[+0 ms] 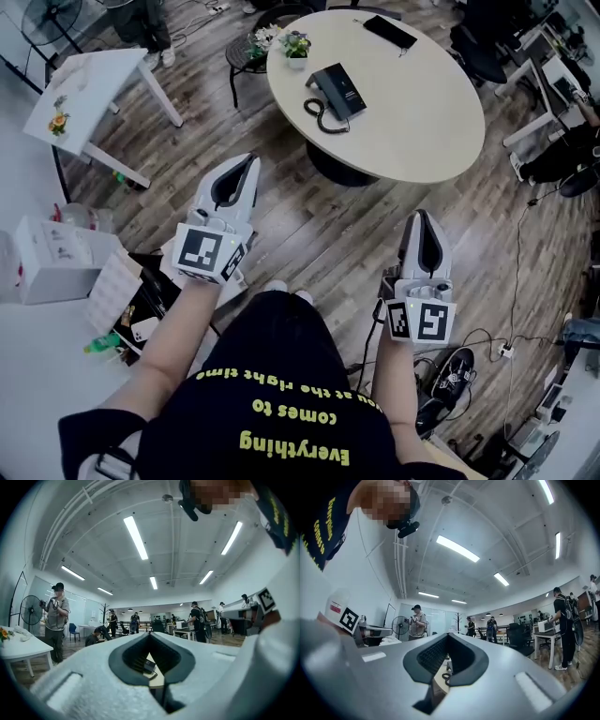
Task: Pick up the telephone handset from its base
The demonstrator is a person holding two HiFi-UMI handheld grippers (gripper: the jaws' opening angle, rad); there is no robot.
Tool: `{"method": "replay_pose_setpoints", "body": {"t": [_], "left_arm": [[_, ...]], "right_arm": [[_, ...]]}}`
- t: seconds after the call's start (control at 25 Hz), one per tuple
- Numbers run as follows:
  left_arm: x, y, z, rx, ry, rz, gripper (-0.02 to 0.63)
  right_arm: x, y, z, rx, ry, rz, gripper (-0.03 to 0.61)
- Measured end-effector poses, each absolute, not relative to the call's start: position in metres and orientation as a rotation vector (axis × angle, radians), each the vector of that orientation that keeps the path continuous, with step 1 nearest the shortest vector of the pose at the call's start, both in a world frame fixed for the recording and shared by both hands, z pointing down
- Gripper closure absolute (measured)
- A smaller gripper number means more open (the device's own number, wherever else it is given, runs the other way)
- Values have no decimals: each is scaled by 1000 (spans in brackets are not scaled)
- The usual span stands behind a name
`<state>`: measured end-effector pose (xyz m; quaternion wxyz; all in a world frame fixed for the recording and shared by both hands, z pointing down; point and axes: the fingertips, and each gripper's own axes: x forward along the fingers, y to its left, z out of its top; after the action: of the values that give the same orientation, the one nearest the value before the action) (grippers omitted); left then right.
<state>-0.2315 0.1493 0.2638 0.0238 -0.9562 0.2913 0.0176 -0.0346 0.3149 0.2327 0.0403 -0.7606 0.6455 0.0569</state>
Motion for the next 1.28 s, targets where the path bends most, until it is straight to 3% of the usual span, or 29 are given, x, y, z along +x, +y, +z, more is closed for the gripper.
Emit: {"method": "replay_pose_setpoints", "body": {"t": [0.48,0.8,0.92,1.28], "left_arm": [[-213,169,266,-2933,938,12,616],[-189,171,266,-2987,833,-50,390],[-187,163,267,-3007,856,-40,333],[-168,97,275,-3010,917,-16,293]], "right_arm": [[-22,315,240,-2272,2030,134,566],[-19,313,237,-2226,2099,123,489],[-15,307,237,-2223,2095,118,455],[4,252,242,-2214,2085,115,382]]}}
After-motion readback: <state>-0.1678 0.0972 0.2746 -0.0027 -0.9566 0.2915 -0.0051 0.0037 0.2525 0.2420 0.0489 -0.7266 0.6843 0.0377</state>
